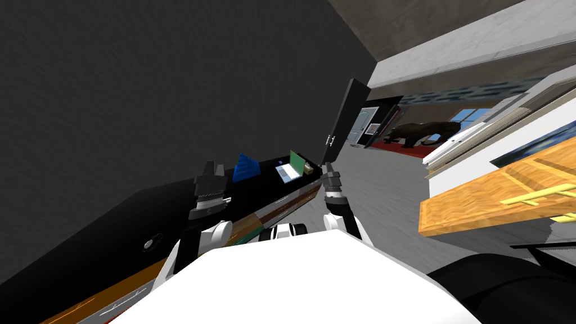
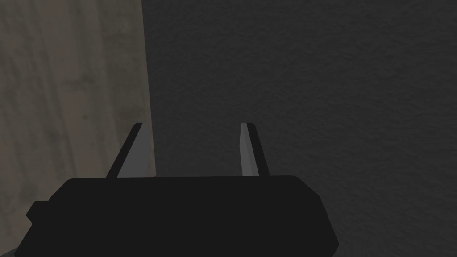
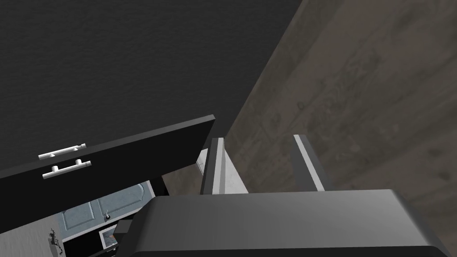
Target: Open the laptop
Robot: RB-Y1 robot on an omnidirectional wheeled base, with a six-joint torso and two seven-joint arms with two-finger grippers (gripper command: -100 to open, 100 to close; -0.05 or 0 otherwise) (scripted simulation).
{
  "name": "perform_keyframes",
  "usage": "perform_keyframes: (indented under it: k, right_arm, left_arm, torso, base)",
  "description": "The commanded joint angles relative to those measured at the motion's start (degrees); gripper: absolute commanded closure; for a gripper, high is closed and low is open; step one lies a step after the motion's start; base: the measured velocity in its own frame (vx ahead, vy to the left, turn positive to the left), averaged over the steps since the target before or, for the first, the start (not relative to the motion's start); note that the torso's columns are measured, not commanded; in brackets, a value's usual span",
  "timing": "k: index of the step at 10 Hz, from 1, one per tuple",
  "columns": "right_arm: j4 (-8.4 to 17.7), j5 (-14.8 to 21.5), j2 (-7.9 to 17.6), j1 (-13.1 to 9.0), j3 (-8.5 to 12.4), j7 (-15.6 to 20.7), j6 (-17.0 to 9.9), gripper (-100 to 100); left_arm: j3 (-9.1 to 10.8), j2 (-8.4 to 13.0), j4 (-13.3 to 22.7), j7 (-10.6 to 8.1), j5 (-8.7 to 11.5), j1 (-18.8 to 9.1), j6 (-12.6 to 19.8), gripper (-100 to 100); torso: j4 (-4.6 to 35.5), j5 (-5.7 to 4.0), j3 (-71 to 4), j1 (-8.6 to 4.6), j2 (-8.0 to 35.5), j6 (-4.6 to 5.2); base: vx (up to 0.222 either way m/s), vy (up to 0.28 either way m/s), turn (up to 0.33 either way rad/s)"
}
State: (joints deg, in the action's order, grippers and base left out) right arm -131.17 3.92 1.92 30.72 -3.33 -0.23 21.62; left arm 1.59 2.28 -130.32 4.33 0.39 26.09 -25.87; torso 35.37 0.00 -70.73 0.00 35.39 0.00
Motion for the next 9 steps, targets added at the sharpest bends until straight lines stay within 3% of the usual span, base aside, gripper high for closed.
perform_keyframes:
  k: [1, 3, 9]
  right_arm:
    - [0.74, 1.36, 2.39, -0.15, 0.27, 0.88, -0.73, -100]
    - [1.73, 3.37, 4.51, -0.31, 0.68, 2.15, -1.81, -100]
    - [6.08, 13.03, 10.61, -0.70, 2.66, 8.23, -7.32, -100]
  left_arm:
    - [0.00, 0.00, 0.00, 0.00, 0.00, 0.00, 0.00, 0]
    - [0.00, 0.00, 0.03, 0.00, 0.00, 0.00, 0.01, 0]
    - [0.00, 0.00, 0.03, 0.00, 0.00, 0.00, 0.01, 0]
  torso:
    - [4.23, 0.00, -8.46, 0.00, 4.23, 0.00]
    - [6.73, -0.01, -13.42, -0.05, 6.86, 0.00]
    - [6.92, 0.00, -13.83, 0.01, 6.91, 0.00]
  base:
    - [-0.053, -0.008, 0.021]
    - [-0.064, -0.015, 0.016]
    - [-0.046, 0.003, 0.009]
